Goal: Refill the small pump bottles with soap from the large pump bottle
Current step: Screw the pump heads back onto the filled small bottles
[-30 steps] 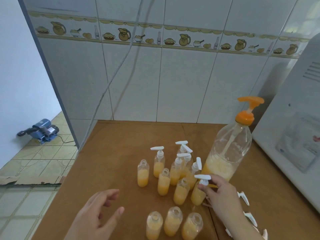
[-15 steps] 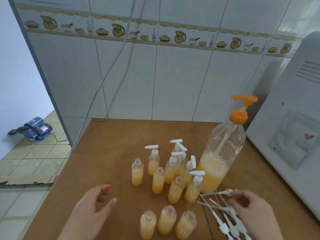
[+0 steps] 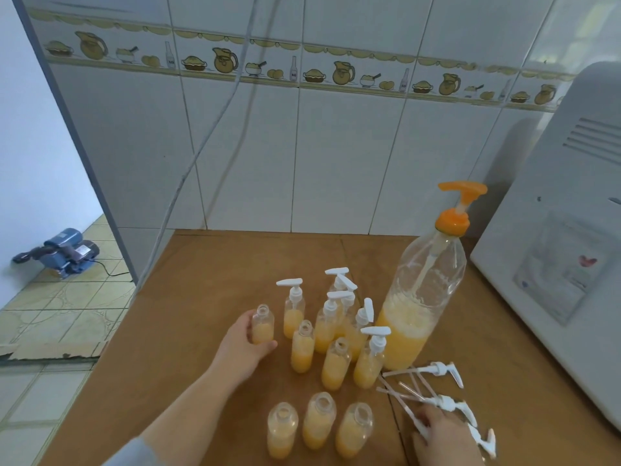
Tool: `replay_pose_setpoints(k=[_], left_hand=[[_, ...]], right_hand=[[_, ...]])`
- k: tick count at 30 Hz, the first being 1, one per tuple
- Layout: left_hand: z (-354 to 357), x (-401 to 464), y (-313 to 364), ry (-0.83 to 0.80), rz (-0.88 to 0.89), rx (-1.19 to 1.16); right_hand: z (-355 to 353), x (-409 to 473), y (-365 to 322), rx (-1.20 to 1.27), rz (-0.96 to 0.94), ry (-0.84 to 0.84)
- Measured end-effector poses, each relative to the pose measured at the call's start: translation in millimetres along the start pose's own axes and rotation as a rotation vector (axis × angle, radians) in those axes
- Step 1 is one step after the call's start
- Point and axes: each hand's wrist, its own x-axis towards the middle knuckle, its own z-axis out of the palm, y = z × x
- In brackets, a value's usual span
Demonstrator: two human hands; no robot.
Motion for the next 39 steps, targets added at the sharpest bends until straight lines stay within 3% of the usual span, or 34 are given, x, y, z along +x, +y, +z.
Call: replay_pose_setpoints(k=[2,5,7,11,15,20,27,35,37,39], left_hand=[[2,3,-1,0.021,0.002,0.046],[1,-3,-1,0.094,0.032,0.124],[-2,-10,-5,0.125,0.064,0.096],[-11,-28,-5,0.201,0.187,-0.036],[-18,-59,10,0.258,0.418,0.003],[-23,-88,24,0.266,0.570,0.103],[-33,-102,38,0.272,0.678,0.167],[-33,-104,37,0.243,0.761,0.343],[-29,-106,39,0.189,0.816,0.393],[-22,-112,45,0.107,0.767,0.334]], right_hand=[[-6,-1,9,0.178,0.021,-0.052],[-28,-10,26,0.272,0.067,-0.013],[-56,-19,30,0.342,0.119,-0.076],[-114,-48,39,0.502,-0.029,-0.099],[-140,-60,1,0.686,-0.163,0.048],[-131,-65,-49,0.707,-0.407,0.206],[-123,-57,-71,0.604,-0.533,0.226],[-124,-52,-76,0.407,-0.659,0.379],[-121,-54,-84,0.531,-0.639,0.408],[-113,-57,-100,0.763,-0.575,0.331]])
